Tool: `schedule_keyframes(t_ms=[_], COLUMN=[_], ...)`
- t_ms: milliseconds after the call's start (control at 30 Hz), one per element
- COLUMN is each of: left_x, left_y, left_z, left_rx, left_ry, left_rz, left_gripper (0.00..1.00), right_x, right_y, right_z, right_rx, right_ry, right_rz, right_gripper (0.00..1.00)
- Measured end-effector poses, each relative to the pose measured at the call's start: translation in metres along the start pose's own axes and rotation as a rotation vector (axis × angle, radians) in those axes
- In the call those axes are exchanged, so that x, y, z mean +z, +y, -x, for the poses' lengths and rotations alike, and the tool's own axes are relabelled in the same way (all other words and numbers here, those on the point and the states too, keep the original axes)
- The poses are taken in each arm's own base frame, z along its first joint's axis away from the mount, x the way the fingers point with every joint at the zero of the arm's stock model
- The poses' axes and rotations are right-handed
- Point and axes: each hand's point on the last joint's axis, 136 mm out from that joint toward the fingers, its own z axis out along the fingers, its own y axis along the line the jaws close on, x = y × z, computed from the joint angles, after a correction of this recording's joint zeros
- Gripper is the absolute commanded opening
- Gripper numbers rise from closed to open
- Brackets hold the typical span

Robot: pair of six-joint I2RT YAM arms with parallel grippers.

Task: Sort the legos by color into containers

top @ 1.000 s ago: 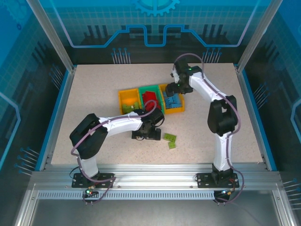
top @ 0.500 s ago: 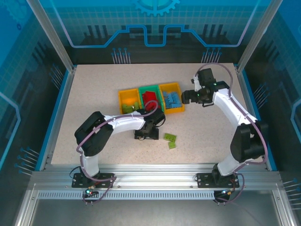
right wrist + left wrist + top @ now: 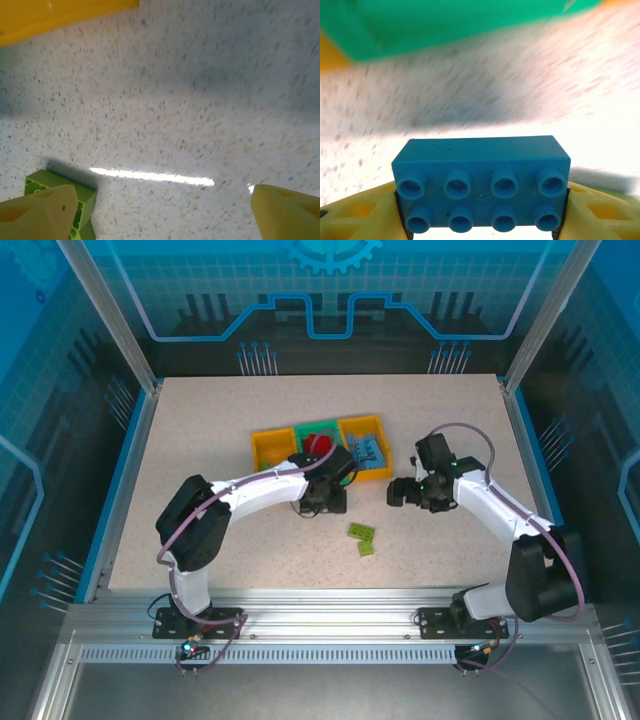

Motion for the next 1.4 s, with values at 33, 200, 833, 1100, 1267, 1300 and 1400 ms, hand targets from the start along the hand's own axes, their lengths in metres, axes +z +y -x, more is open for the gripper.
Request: schedule_keyframes(t_ms=[33,200,833,1100,1267,1300,1400], left_x=[-0.008,-0.051,0.009,-0.006,-0.035,-0.041,-0.058], left_y=[-0.007,-0.046,-0.082,-0.078,-0.063,-0.061,-0.05], left_z=[0.011,0.087,0.161,0.15,0.135,0.133,0.126], left_rx=[0.003,0.004,0.0,-0.032,-0.059,-0.06,-0.074], left_ry=[-0.025,-0.181,-0.147,-0.16,-0.186,-0.195,-0.219], left_rz=[-0.023,-0.152,-0.332,-0.381,-0.396,-0.4,-0.41], left_gripper=[0.54,0.55,0.94,0.99,0.99,0.99,0.99], right_x=[0.002,0.013,0.027,0.046,0.046,0.046,0.045], right_y=[0.001,0.007,0.057,0.077,0.086,0.088,0.097], right_z=[-0.006,-0.034,-0.071,-0.08,-0.076,-0.076,-0.07], right_rx=[0.011,0.066,0.134,0.113,0.131,0.134,0.133], right_ry=[0.003,0.046,0.091,0.147,0.138,0.137,0.13], right_rz=[0.005,0.022,0.06,0.014,0.01,0.009,0.015], right_gripper=[0.91,0.91,0.92,0.93,0.93,0.93,0.93])
